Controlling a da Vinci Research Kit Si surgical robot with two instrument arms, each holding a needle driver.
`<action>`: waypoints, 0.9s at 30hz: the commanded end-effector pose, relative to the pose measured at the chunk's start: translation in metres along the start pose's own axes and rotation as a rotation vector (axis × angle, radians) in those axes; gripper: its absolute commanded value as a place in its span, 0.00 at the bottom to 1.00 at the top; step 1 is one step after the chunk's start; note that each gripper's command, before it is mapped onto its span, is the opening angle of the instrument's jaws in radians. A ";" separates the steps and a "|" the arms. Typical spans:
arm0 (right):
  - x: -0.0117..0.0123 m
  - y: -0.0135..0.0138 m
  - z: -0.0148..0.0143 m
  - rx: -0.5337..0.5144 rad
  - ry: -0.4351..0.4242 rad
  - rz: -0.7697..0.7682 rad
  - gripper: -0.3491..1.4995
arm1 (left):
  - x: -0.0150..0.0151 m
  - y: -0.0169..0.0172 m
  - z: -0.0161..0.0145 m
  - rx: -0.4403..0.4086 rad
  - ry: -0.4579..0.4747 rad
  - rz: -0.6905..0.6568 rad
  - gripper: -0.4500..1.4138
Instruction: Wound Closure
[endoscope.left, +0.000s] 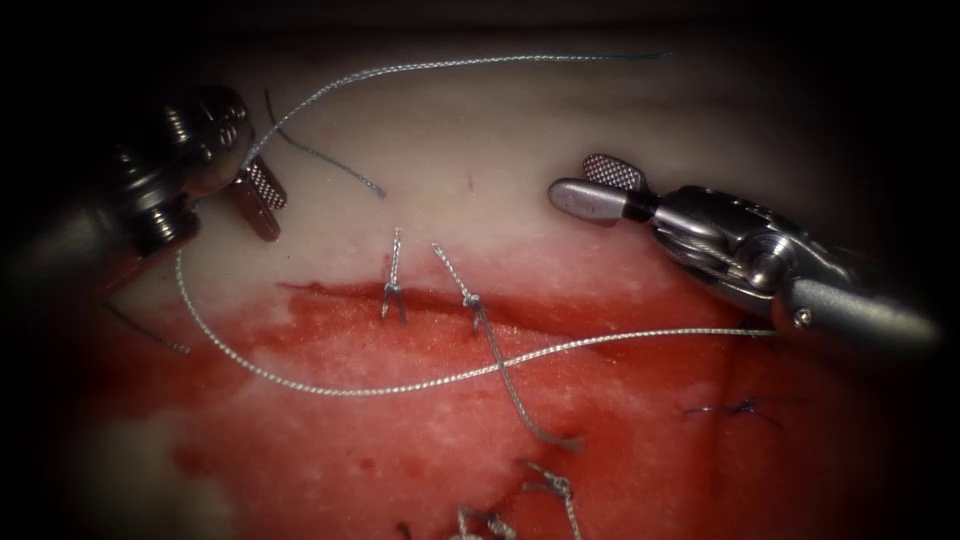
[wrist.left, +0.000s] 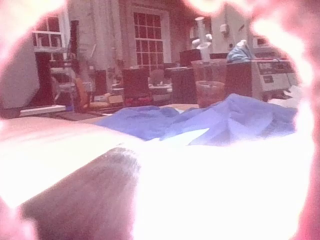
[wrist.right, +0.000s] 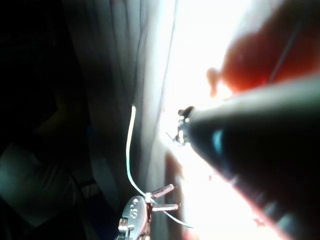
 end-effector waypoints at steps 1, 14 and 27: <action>-0.0014 0.0007 0.0005 -0.006 -0.008 -0.001 0.95 | 0.0015 -0.0004 -0.0017 0.014 0.091 -0.008 0.00; -0.0015 0.0007 0.0000 -0.012 -0.004 0.000 0.95 | 0.0061 0.0066 0.0053 -0.134 0.232 0.446 0.90; -0.0013 0.0007 0.0001 -0.022 -0.001 -0.003 0.95 | 0.0055 0.0057 -0.0022 -0.515 0.690 -0.205 0.91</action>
